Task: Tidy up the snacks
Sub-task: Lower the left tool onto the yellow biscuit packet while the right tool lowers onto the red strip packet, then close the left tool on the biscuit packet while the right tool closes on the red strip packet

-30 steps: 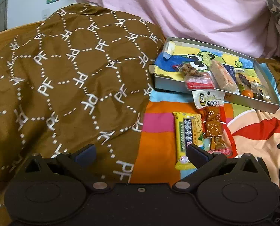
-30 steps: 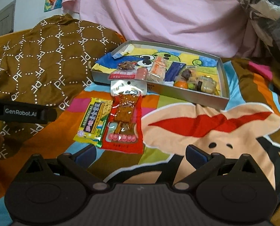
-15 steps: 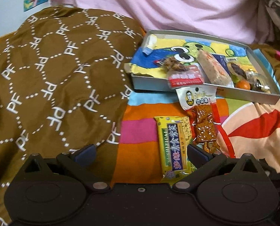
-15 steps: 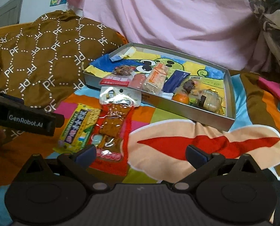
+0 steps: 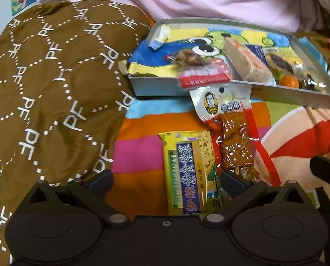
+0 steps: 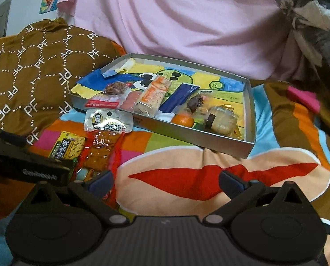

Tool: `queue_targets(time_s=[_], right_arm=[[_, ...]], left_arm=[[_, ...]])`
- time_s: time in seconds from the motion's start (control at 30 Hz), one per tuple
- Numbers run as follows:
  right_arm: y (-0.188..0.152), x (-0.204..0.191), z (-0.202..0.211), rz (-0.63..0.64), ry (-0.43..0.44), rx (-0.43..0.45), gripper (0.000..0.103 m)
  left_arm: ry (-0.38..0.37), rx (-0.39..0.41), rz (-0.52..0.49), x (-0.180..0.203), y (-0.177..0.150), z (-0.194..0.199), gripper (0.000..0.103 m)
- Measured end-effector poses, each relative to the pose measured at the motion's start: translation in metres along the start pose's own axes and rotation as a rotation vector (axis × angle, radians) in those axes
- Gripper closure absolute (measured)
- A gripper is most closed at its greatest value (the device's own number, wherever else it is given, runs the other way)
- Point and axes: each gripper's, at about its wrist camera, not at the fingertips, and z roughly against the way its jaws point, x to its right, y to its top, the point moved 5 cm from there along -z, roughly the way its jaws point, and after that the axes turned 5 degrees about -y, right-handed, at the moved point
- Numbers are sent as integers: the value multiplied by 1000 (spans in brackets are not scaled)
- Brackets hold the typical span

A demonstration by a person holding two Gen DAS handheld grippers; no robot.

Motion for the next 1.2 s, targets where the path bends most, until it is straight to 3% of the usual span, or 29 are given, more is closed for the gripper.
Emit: queue_targets(time_s=[0.43, 0.63, 0.97, 1.2], right_arm=[[-4, 5, -11, -28, 17, -48, 0], [-5, 2, -12, -26, 26, -59, 0], [-8, 1, -15, -51, 35, -89, 0], [-12, -3, -18, -48, 40, -97, 0]], left_arm=[[-15, -11, 48, -3, -6, -10, 4], [-62, 5, 95, -6, -9, -5, 16], [-58, -9, 63, -11, -11, 1, 49], [-60, -25, 60, -20, -12, 4, 52]])
